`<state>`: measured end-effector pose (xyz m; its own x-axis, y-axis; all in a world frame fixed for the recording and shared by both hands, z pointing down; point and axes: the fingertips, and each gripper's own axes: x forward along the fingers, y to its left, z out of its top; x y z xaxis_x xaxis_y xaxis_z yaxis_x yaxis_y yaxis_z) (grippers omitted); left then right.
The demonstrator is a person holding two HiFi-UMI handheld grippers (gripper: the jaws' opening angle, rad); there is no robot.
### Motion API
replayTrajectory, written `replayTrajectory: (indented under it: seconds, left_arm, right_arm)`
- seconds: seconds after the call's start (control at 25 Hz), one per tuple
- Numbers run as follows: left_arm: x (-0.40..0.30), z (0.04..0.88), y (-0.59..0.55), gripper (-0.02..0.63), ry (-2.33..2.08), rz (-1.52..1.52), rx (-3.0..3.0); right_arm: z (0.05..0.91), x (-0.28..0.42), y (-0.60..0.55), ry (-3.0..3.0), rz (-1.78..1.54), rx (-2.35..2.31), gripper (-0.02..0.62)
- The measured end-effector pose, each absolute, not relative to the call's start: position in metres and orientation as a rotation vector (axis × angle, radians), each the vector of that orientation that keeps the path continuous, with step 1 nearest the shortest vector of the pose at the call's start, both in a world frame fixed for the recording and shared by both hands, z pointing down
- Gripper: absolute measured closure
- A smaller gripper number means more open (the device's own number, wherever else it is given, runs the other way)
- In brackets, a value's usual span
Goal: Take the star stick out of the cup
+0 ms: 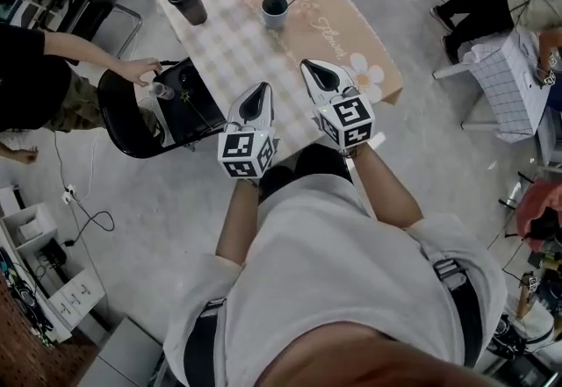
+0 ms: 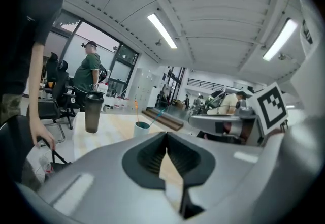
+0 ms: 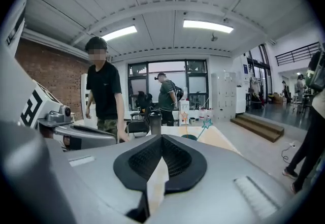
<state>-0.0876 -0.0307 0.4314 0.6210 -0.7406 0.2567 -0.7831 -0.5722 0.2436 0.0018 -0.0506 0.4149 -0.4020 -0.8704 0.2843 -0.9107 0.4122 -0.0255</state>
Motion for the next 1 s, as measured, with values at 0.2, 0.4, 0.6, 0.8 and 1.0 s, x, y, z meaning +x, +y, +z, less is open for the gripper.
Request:
replayTrajectory:
  seconds: [0.2,0.4,0.6,0.8,1.0]
  left_arm:
    - [-0.089,0.442,-0.044,0.603,-1.216,0.188,2.480]
    - [-0.083,0.449,-0.070,0.603,-1.240,0.193,2.461]
    - [-0.084,0.461,-0.108,0.603,-1.282,0.205,2.416]
    - [-0.079,0.479,-0.129,0.603,-1.317,0.236,2.349]
    - [-0.077,0.483,-0.145,0.603,-1.346,0.270,2.323]
  right_arm:
    - [0.434,0.011,-0.083,-2.400,0.350,1.564,0.595]
    - [0.452,0.024,-0.124,-2.368,0.358,1.530,0.595]
    - [0.473,0.034,-0.162,-2.346,0.404,1.507,0.594]
    - [0.486,0.048,-0.191,-2.346,0.463,1.499,0.592]
    - [0.502,0.053,-0.220,-2.355,0.556,1.484,0.504]
